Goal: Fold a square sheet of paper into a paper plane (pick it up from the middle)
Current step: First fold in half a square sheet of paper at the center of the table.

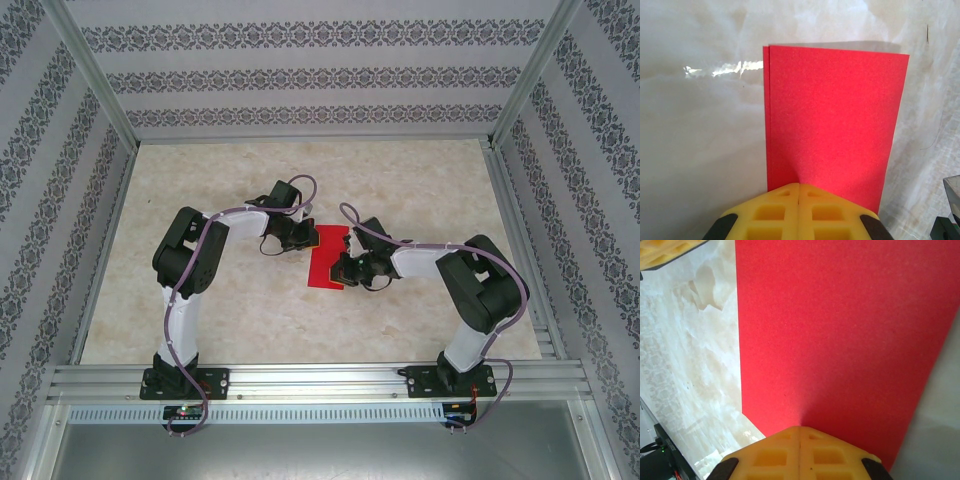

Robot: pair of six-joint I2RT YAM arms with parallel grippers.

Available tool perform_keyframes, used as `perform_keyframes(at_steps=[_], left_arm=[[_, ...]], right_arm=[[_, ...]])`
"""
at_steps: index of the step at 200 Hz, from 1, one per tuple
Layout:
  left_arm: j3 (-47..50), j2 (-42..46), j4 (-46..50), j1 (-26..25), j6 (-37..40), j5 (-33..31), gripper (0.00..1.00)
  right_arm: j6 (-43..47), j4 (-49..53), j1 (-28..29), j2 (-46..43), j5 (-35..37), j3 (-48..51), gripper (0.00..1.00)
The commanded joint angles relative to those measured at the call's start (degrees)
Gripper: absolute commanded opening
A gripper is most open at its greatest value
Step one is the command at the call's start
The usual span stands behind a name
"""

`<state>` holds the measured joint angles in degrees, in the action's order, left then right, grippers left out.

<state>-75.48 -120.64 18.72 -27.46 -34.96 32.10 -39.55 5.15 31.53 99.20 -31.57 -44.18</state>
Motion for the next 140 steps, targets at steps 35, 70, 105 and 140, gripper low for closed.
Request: perform_keyframes(at_steps=[35, 70, 105, 140], left_arm=[[5.1, -6.4, 11.2, -0.4, -0.3, -11.7, 0.0], [5.0, -6.4, 11.3, -0.4, -0.2, -11.9, 0.0], [4.8, -6.3, 11.3, -0.5, -0.1, -11.8, 0.0], [4.7, -5.4, 11.6, -0.4, 0.7, -11.5, 0.0]], right_arm=[[-0.3, 0.0, 1.1, 0.6, 0.4, 2.6, 0.04], [-0.3, -0.4, 1.2, -0.3, 0.4, 5.9, 0.04], [0.0, -5.9, 1.1, -3.2, 1.2, 10.0, 0.05], [-0.7, -9.2, 0.9, -6.4, 1.3, 6.5, 0.06]])
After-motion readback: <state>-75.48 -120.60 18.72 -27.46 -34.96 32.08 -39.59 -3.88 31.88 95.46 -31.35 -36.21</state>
